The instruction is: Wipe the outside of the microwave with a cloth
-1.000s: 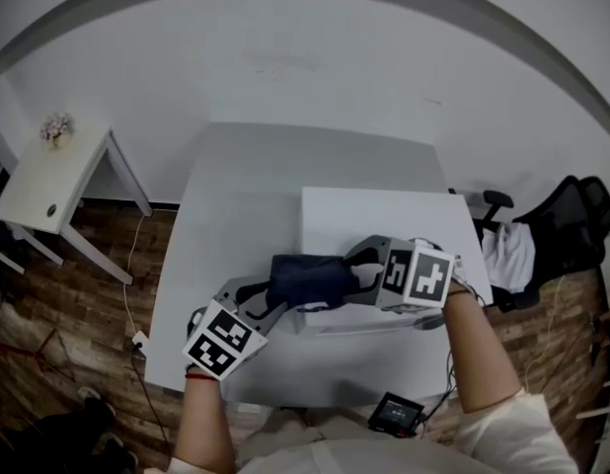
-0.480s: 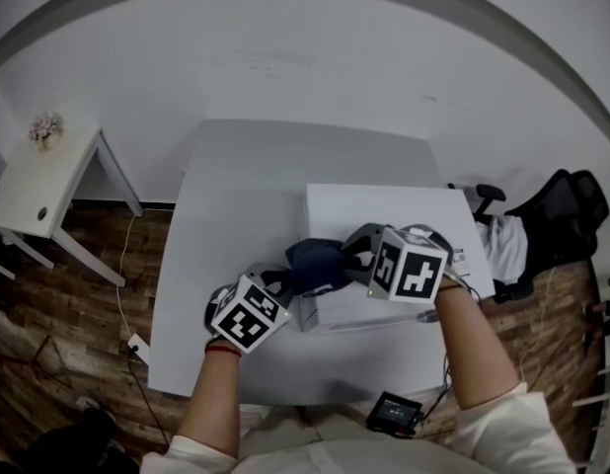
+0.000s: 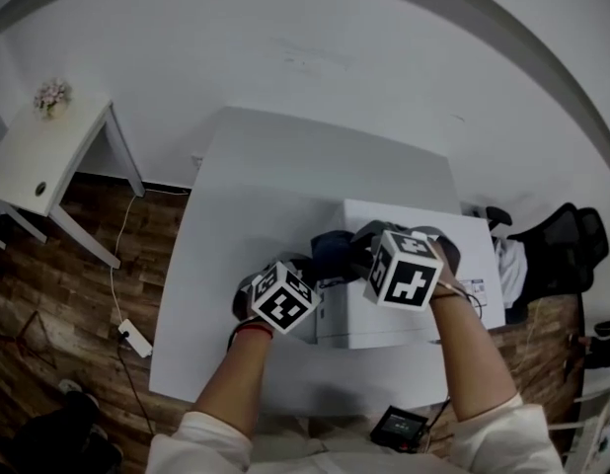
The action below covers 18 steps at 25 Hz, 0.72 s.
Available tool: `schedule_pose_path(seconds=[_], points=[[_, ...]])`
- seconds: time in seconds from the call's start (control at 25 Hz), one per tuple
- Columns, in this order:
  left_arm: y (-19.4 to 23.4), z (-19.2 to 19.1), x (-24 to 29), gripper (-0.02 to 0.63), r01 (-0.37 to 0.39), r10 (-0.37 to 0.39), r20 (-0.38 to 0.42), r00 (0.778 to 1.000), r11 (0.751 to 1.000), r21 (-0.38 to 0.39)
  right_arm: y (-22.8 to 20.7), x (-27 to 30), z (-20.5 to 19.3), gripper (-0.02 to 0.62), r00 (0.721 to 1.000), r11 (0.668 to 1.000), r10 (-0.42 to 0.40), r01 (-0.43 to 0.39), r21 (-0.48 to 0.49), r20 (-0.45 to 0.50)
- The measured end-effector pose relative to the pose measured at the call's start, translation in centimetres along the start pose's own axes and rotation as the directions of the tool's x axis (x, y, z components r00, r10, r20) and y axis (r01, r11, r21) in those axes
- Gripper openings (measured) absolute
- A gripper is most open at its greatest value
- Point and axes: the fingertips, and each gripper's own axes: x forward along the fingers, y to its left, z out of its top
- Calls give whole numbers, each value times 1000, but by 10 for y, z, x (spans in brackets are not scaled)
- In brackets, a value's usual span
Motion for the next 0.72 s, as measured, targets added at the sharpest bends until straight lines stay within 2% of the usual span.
schedule_pose_path(seconds=[0.2, 0.4, 0.6, 0.72], points=[[25, 6, 27, 44, -38, 38, 2, 999, 999, -25, -24, 16, 8, 98, 1000, 1000, -20, 20, -24, -16], [38, 8, 46, 44, -10, 11, 13, 1000, 994, -105, -43, 27, 9, 103, 999, 998, -13, 10, -65, -48], [47, 4, 55, 44, -5, 1, -43, 999, 996, -89, -50, 35, 18, 103, 998, 997, -44, 41, -71, -34], [36, 12, 63, 43, 34, -38, -42, 998, 996, -80, -51, 35, 15, 100, 998, 998, -56, 55, -36, -12]])
